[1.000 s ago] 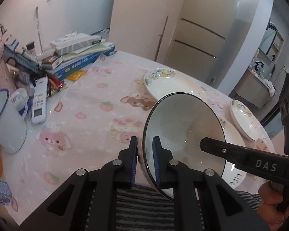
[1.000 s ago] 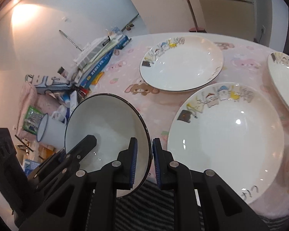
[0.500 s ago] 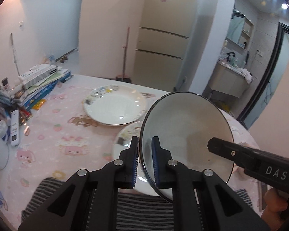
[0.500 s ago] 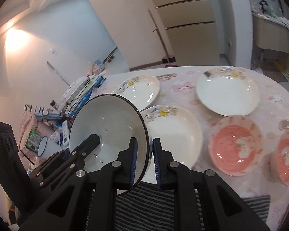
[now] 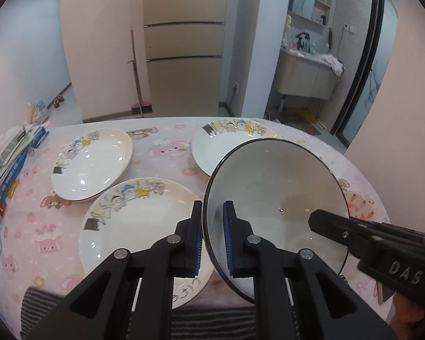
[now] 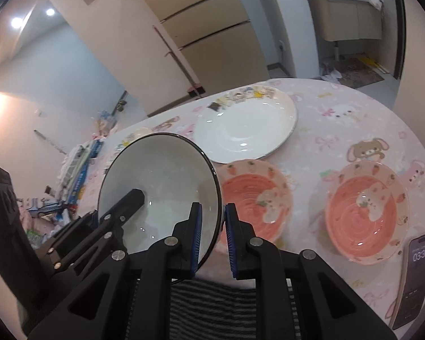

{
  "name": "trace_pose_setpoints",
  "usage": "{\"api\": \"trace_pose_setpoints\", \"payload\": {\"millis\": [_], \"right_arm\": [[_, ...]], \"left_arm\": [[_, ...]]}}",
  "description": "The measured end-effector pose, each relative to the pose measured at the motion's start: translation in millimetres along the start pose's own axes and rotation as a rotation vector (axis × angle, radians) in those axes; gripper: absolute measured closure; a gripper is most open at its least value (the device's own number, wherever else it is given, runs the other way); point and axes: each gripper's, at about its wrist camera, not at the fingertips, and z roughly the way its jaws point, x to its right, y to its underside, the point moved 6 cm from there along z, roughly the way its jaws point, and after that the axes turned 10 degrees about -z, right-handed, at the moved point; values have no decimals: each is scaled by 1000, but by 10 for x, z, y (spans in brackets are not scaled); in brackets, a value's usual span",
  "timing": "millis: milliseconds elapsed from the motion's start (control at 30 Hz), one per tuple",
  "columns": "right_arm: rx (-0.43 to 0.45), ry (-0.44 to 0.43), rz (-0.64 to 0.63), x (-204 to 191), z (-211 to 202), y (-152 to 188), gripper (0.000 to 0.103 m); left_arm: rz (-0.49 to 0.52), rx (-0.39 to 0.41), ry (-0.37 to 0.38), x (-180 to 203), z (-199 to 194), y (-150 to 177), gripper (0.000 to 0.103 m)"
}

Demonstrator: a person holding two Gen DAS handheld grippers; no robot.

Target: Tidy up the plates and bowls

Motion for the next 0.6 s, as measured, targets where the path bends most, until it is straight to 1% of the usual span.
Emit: {"api": "trace_pose_setpoints", "payload": {"millis": [67,167,300,400,433,600], "right_arm": [[-5,9,12,73,68,6,85],[-11,25,23,183,176,19,85],[3,106,20,303,255,62,85],[44,199,-2,353,256,69,85],[52,210,-4,358,252,66,85],[49,180,7,441,338,87,85]], "left_arm": [[10,-21,-5,56,118,-3,92],[44,-27,-17,120,277,27,92],[38,-90,31,190,506,119,92],[73,-99,42,296,619,204,91],[76,-100,48,321,635,221,91],[98,-73,42,363,683,225,91]]}}
